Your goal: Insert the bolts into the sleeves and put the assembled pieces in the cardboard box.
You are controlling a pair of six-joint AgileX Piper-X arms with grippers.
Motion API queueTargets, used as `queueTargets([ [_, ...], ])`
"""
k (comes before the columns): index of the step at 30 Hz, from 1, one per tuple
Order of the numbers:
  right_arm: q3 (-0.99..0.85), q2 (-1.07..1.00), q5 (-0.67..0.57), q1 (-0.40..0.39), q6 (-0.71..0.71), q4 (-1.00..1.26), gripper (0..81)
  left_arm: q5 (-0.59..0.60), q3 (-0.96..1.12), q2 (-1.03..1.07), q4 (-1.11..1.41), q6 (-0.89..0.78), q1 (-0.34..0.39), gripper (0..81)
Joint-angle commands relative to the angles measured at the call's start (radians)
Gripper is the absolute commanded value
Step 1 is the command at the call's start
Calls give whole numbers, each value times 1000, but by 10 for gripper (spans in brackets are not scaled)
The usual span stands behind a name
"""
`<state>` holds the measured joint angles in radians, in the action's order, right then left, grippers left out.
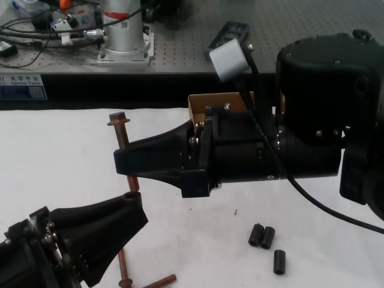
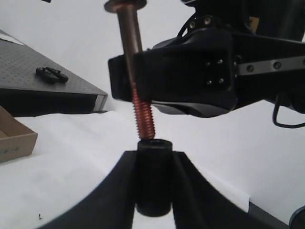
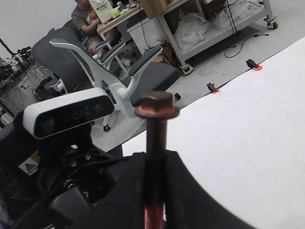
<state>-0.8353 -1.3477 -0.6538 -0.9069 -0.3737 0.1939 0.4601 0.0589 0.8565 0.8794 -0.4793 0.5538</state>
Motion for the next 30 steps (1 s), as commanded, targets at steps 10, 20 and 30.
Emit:
queueTargets([
  [10,-3,9,-8,-3,-1,3,31,9,9,7,-23,-13,1,73],
  [20,-3,9,-8,0,36,-28,31,-3,10,113,39,-1,1,73],
  [30,97,11,7,42,-19,45,31,-3,36,258,174,-10,23,73],
])
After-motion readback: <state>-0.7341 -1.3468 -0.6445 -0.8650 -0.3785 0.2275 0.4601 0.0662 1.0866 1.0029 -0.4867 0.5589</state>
